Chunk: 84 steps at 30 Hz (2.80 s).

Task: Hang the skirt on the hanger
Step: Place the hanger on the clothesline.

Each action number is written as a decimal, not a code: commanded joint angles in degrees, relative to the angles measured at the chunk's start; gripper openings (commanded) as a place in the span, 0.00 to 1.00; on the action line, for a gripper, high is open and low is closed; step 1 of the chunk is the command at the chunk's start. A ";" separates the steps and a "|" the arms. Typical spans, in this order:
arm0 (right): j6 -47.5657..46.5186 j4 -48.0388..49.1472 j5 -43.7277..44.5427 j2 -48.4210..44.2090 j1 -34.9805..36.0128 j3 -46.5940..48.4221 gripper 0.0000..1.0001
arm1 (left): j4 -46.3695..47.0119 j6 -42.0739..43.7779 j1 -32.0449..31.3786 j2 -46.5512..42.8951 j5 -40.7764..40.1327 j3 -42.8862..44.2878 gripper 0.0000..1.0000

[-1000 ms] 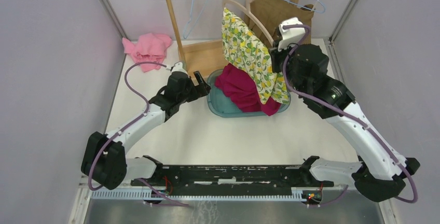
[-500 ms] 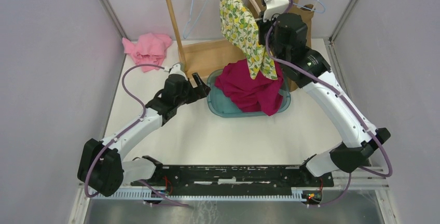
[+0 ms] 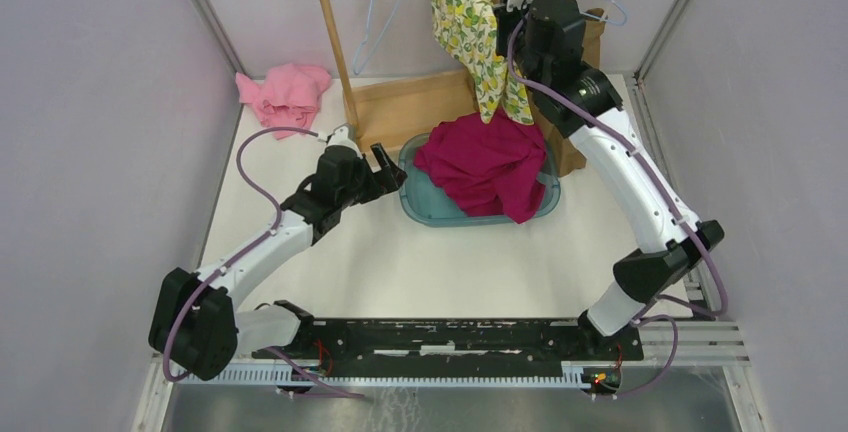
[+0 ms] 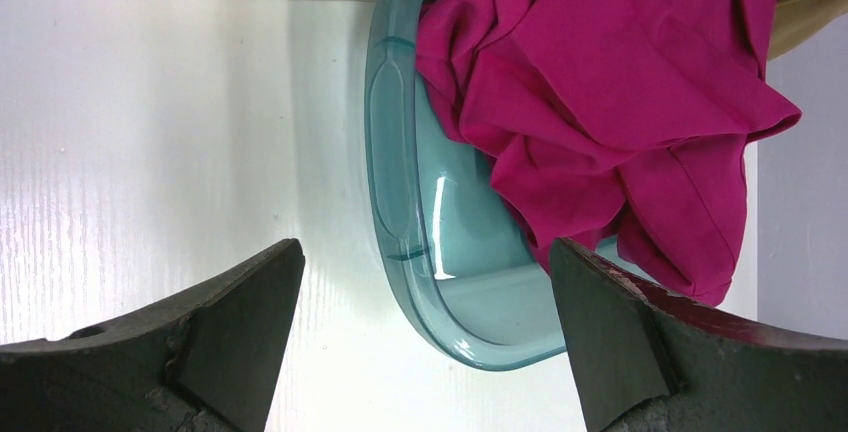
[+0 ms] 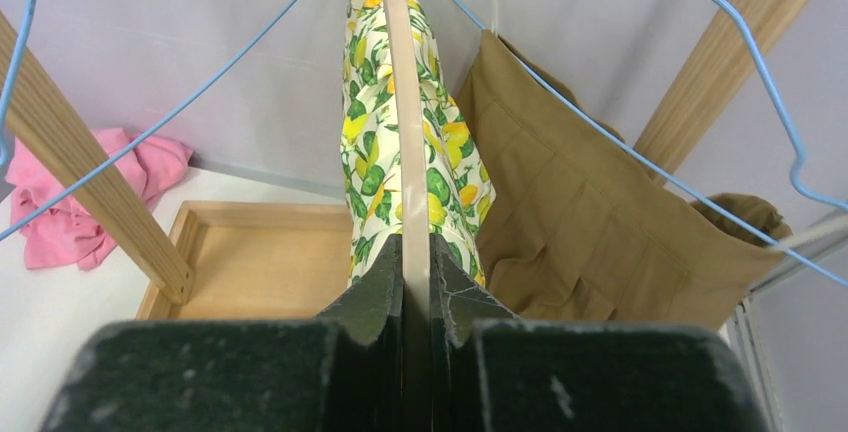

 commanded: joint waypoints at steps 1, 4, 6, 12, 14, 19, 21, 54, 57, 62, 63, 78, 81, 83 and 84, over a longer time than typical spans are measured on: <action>1.96 7.24 -2.54 3.48 -1.91 7.02 0.01 | 2.86 -1.74 0.26 -2.50 0.89 -0.43 0.99; 3.19 7.31 -3.83 6.12 -2.94 9.50 0.01 | 1.98 -1.44 0.20 -2.76 0.72 -0.21 0.99; 4.32 7.08 -4.82 8.09 -3.77 11.37 0.01 | 1.86 -1.47 0.20 -3.26 0.65 -0.42 0.99; 6.66 4.92 -7.33 14.04 -5.16 17.56 0.01 | 1.50 -1.51 0.26 -4.05 0.38 -0.72 0.99; 7.34 4.47 -8.15 15.47 -5.58 18.69 0.01 | 1.56 -1.57 0.25 -4.27 0.40 -0.76 0.99; 8.27 1.34 -9.99 19.63 -6.41 22.80 0.01 | 1.91 -1.63 0.20 -4.34 0.72 -1.14 0.99; 8.56 1.19 -10.28 20.29 -6.57 22.74 0.01 | 1.96 -1.55 0.19 -4.04 0.95 -1.00 0.99; 10.51 9.37 -11.07 5.53 -7.00 -6.74 0.02 | 3.30 -1.94 0.20 -2.75 2.39 -0.97 0.99; 10.64 9.24 -11.70 4.99 -7.01 -7.29 0.09 | 3.32 -1.85 0.21 -2.42 2.27 -0.86 0.99; 10.63 8.82 -12.40 4.92 -7.03 -6.48 0.29 | 3.48 -1.77 0.20 -1.33 2.26 -0.49 0.99; 10.52 8.51 -12.26 4.92 -7.03 -6.13 0.31 | 3.48 -1.70 0.21 -1.07 2.30 -0.38 0.99; 17.08 6.19 -6.60 -12.46 -14.21 -24.13 0.61 | 4.08 -1.41 0.24 0.32 2.65 0.43 0.99; 19.97 5.81 -7.64 -14.26 -19.03 -27.22 0.62 | 4.17 -1.60 0.15 0.33 2.98 0.37 0.99; 21.87 4.33 -8.19 -14.53 -22.98 -28.11 0.62 | 4.27 -1.68 0.25 0.33 3.32 0.36 0.99; 23.02 3.92 -8.37 -14.70 -25.19 -28.81 0.62 | 4.20 -1.67 0.20 0.29 3.48 0.47 0.99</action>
